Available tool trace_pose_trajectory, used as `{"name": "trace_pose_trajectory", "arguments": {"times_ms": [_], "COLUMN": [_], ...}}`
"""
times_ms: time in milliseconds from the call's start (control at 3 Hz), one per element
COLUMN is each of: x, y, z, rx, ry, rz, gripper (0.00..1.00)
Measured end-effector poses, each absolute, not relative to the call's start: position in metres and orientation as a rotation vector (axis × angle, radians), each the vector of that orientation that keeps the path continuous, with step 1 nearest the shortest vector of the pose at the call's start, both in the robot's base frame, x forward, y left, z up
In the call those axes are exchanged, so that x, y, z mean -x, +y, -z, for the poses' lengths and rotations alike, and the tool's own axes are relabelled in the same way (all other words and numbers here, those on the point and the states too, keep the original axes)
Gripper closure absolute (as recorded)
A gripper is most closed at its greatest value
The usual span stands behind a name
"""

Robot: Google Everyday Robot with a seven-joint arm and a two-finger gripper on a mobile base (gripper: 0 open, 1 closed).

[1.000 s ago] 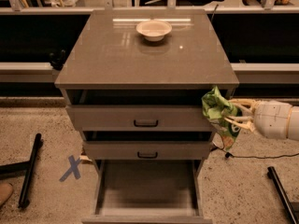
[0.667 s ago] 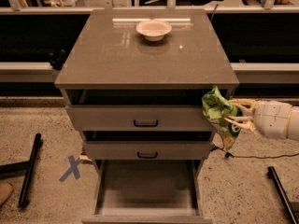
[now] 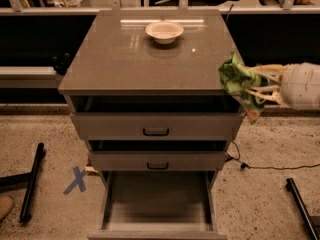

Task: Pick green rice chip bag from bottom drawer and place on counter

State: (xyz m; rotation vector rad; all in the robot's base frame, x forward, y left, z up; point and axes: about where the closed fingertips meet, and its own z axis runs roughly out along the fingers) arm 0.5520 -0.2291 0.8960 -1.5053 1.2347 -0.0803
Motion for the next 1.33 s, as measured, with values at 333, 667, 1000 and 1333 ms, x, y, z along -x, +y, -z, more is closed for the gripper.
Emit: {"name": "trace_pose_trajectory", "arguments": {"times_ms": [333, 667, 1000, 1333], "x": [-0.582, -0.61, -0.649, -0.674], "y": [-0.212, -0.182, -0.141, -0.118], "z": [-0.934, -0.948, -0.953, -0.949], "rx": [1.563, 1.615, 1.666, 1.682], "ry": [1.156, 1.095, 1.051, 1.052], "rz": [0.13, 0.115, 0.072, 0.041], "gripper": [1.0, 1.0, 1.0, 1.0]}}
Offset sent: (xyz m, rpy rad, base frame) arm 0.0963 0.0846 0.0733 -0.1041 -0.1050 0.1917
